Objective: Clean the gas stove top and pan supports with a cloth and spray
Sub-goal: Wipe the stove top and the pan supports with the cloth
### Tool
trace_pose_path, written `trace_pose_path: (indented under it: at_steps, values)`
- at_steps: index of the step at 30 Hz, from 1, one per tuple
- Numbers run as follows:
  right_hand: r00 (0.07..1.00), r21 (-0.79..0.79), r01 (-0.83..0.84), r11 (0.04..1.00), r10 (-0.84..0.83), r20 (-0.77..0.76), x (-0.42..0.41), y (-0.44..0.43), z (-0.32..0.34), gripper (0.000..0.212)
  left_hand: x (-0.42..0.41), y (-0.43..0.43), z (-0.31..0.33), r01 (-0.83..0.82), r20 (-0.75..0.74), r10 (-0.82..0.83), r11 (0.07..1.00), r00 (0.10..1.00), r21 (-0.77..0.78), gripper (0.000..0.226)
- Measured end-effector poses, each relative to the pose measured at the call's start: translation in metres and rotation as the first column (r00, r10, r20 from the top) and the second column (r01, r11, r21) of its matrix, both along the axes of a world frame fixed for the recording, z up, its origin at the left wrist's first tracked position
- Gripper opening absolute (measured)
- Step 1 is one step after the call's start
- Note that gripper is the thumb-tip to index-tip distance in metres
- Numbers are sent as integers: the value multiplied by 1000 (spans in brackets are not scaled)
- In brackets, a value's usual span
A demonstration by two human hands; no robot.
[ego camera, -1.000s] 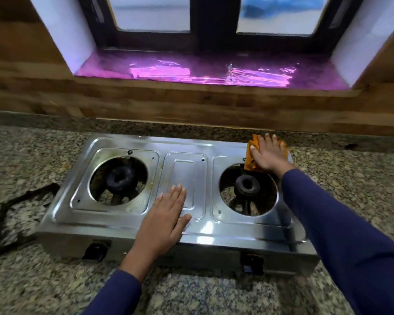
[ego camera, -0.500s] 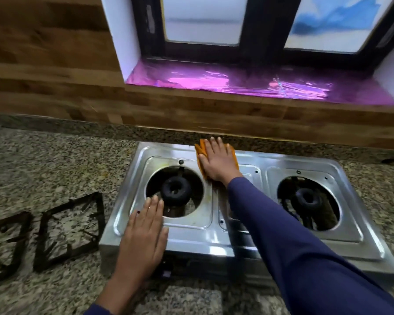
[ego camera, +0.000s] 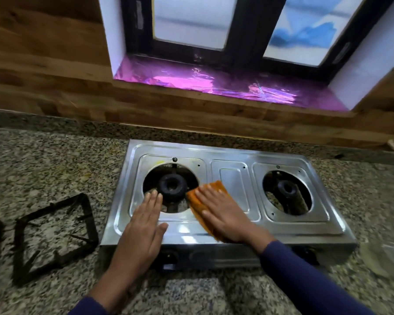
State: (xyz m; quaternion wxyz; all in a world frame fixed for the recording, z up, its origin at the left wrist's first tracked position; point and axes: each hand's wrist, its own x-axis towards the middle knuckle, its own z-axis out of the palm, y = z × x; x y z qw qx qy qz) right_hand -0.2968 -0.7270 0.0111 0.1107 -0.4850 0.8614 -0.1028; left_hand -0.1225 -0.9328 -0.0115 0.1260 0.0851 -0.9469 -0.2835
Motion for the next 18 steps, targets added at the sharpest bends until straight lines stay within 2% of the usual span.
trace_pose_path:
  at_steps: [4,8,10,13,16,18]
  values:
    - [998,-15,56,998,-56,8,55,-9,2,64,2,-2,7,6,-70,13,965,997,261,65]
    - [998,-47,70,996,-69,12,92,-70,-3,64,4,-8,12,3,-120,59,887,991,461,66]
    - [993,-78,111,991,-108,36,104,-95,-3,62,6,-16,14,-31,-104,83,904,991,427,73]
    - [990,-102,138,985,-135,44,110,-102,-3,61,11,-36,14,-98,-62,115,970,991,224,77]
    - [991,-99,127,987,-130,-26,108,-74,-5,60,16,-52,6,-142,23,142,990,990,18,77]
    - [977,-66,209,976,-211,-32,99,-46,-6,60,17,-58,0,-150,41,152,988,988,-30,78]
